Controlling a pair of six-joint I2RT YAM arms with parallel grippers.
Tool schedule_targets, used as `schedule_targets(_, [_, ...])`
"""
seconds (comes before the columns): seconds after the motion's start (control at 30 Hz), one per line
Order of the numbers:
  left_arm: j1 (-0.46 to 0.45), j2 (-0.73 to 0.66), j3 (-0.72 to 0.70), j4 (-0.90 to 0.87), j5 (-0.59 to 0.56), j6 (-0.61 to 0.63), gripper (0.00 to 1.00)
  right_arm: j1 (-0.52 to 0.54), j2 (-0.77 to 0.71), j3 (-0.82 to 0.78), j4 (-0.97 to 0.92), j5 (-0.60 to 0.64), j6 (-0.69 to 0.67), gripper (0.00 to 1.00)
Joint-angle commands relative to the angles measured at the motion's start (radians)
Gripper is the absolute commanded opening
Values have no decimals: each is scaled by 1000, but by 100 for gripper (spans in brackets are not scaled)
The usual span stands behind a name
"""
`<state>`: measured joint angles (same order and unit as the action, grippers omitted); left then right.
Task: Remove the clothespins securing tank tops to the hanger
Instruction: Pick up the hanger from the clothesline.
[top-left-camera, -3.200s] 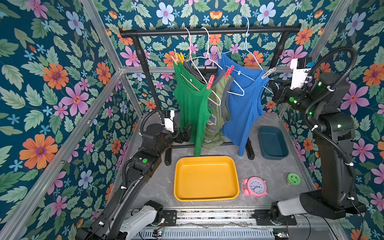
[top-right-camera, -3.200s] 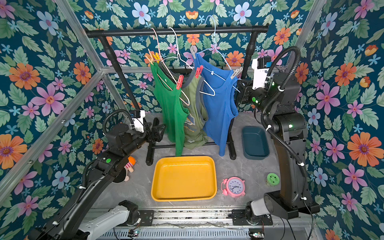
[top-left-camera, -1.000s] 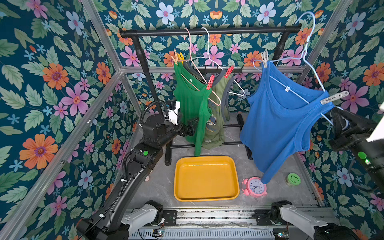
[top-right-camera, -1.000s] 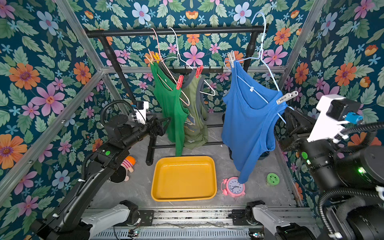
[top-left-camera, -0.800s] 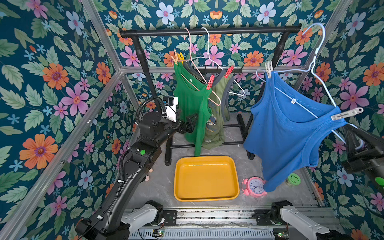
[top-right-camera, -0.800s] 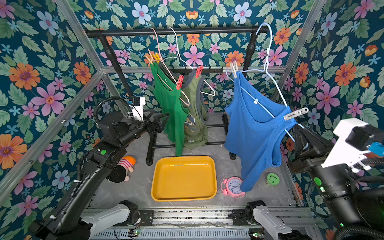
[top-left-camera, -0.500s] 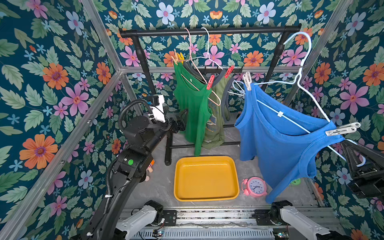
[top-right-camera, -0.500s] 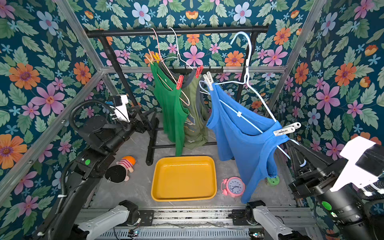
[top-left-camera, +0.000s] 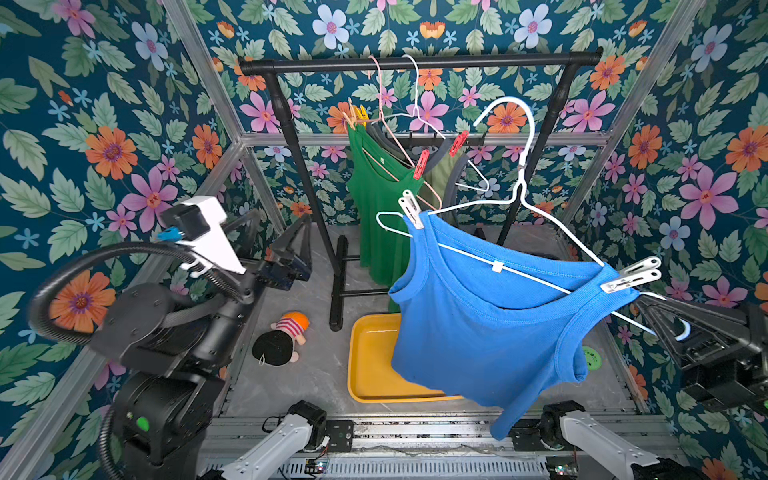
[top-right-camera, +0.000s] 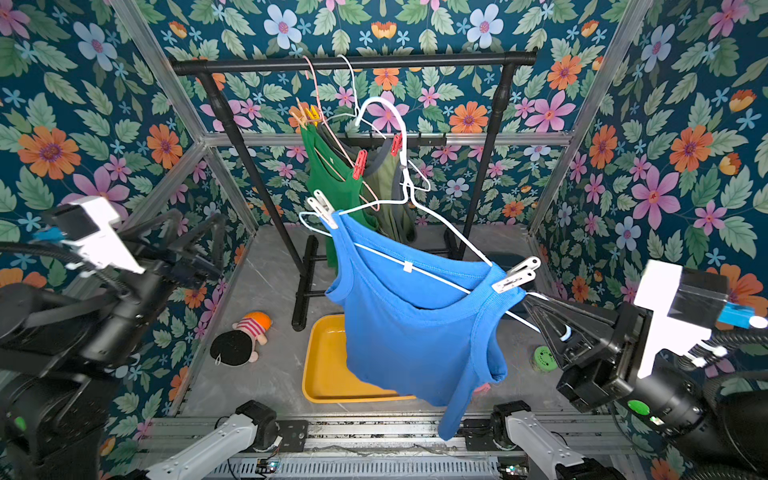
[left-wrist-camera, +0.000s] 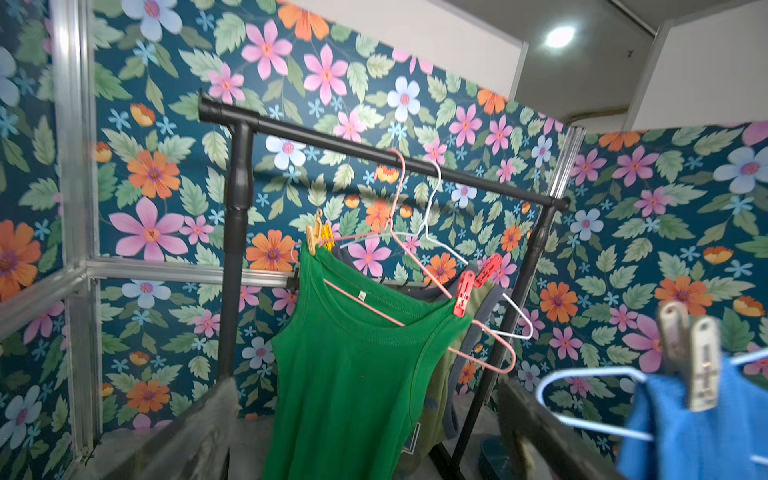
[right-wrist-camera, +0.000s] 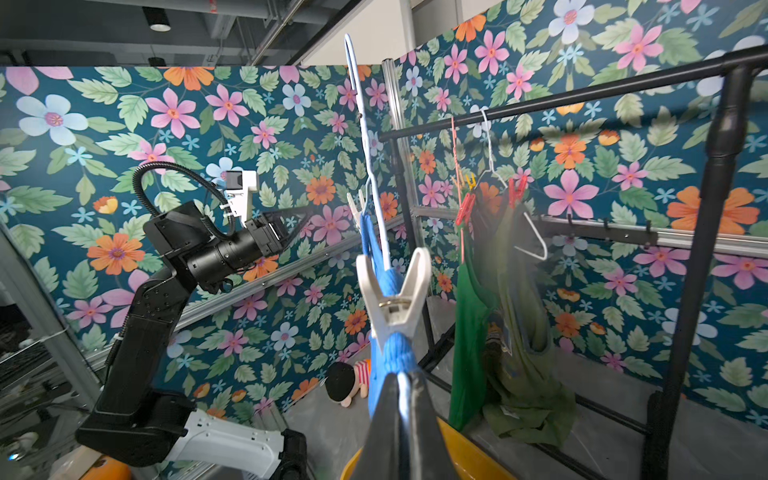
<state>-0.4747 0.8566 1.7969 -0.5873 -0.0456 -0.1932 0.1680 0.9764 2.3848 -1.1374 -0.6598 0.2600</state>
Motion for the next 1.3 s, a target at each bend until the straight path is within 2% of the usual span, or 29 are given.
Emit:
schedule_targets(0.0, [1, 5, 42, -131, 57, 24, 100, -1, 16, -53, 150, -107, 41, 0])
schedule_targets(0.17, [1, 19, 53, -117, 198, 31, 100, 0, 61, -153, 289, -206, 69, 0])
schedule_targets(0.53, [1, 98, 203, -111, 283, 36, 100, -1, 186, -197, 459, -411, 102, 0])
schedule_targets(0.77, [1, 215, 294, -108, 374, 11, 100, 0, 168, -353, 559, -469, 108, 0])
schedule_targets(0.9, [1, 272, 324, -109, 460, 20, 100, -1, 187, -381, 579, -486, 105, 0])
schedule_targets(1.27, [1, 309, 262, -36, 613, 13, 99, -1, 197, -450, 684, -558, 124, 0])
